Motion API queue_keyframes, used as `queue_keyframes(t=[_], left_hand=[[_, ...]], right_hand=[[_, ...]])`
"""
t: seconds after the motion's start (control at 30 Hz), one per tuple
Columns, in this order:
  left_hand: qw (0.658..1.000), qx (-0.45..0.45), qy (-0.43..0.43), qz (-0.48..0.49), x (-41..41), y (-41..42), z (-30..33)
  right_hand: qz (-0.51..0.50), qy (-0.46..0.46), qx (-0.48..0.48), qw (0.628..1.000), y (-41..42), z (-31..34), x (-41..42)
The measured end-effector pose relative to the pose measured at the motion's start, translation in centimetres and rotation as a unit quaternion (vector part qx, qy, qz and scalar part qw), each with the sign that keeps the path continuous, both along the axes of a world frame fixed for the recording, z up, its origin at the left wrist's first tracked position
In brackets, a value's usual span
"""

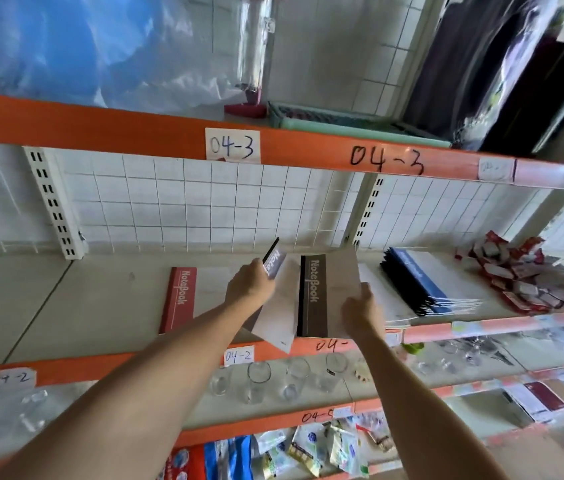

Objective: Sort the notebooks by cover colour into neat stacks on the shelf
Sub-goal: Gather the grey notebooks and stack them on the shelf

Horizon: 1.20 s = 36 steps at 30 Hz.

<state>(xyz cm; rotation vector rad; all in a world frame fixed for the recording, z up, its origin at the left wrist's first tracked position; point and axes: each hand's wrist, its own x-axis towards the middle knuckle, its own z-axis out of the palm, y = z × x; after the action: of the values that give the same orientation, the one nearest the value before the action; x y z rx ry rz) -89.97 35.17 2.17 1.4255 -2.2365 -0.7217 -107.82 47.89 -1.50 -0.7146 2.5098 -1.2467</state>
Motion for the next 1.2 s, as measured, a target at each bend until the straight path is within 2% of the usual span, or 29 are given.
queue_keyframes(t=[0.17,0.3,0.57,0.97,1.03,1.13,1.2], left_hand=[[0.998,0.011,0.006,0.054,-4.2,0.6,0.8],[0.995,0.012,0.026,0.093,-7.1,0.6,1.3],[0.987,0.017,0.064,0.147,-11.9,2.7,1.1],[0.987,0.056,0.074,0.133,-19.6,7.2,0.6],[0.989,0.038,0.026,0.144,-20.5,7.8,0.4],[0.982,-0.02,-0.117,0.145,-21.2,8.4,-0.1],[0.972,-0.059,-0.181,0.135,-21.3,8.3,-0.7]], right_hand=[[0.03,0.036,0.084,0.995,2.0,3.7,-5.8],[0.074,0.076,0.159,0.982,1.7,4.0,-10.1],[0.091,0.139,0.191,0.967,0.7,1.8,-14.8],[0.22,0.158,0.153,0.95,1.3,1.1,-18.6],[0.228,0.158,0.133,0.952,1.5,1.2,-18.9],[0.234,0.154,0.109,0.954,1.8,1.2,-19.1],[0.241,0.159,0.1,0.952,1.8,1.0,-19.1]])
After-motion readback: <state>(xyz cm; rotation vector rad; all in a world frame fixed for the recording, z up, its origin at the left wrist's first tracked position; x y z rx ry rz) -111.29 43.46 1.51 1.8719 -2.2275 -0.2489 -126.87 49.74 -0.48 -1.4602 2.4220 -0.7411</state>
